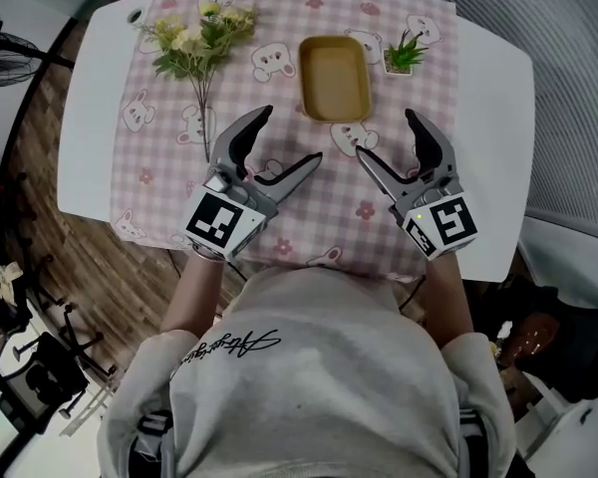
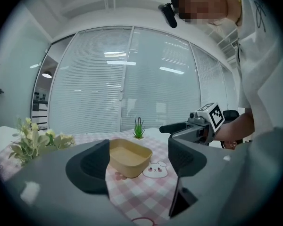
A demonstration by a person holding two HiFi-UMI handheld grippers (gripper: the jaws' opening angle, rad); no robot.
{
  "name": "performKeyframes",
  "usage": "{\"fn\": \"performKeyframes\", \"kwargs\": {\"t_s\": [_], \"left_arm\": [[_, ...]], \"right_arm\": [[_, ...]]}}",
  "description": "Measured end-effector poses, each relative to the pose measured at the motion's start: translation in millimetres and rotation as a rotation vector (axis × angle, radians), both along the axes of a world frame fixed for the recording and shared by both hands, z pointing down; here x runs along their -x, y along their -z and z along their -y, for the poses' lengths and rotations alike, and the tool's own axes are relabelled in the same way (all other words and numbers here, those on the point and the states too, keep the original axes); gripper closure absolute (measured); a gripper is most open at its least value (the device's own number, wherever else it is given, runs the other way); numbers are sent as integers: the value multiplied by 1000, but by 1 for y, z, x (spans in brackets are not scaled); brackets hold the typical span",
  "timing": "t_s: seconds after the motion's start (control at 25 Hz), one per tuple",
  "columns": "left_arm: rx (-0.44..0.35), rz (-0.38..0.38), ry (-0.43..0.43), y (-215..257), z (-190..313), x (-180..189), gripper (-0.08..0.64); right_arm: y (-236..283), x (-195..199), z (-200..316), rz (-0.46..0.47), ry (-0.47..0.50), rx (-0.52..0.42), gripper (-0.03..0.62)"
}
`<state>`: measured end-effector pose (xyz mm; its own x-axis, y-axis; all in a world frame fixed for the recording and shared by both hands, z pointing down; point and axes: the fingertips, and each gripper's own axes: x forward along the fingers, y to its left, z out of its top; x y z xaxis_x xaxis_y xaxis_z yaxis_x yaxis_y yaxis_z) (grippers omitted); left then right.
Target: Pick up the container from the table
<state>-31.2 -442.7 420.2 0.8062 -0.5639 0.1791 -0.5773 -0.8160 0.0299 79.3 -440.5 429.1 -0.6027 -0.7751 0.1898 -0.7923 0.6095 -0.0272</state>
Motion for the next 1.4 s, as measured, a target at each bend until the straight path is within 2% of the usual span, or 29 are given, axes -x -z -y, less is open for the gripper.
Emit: {"fn": "performKeyframes", "kwargs": {"t_s": [0.16, 0.4, 0.6, 0.92, 1.08, 1.4], "left_arm": [[13, 38, -9, -20, 5, -4, 183], [32, 76, -28, -37, 12, -14, 178], [43, 136, -44, -54, 18, -19, 178], [41, 225, -57, -74, 33, -26, 179], [71, 255, -59, -82, 39, -29, 179], [101, 329, -75, -91, 45, -34, 181]], "right_arm": [[-16, 1, 11, -30, 26, 19, 209], [-43, 5, 25, -111, 70, 65, 206], [-63, 11, 32, -191, 108, 90, 204], [-70, 18, 43, -185, 157, 119, 210], [-72, 18, 49, -168, 169, 137, 221], [-76, 27, 49, -217, 208, 151, 241]]}}
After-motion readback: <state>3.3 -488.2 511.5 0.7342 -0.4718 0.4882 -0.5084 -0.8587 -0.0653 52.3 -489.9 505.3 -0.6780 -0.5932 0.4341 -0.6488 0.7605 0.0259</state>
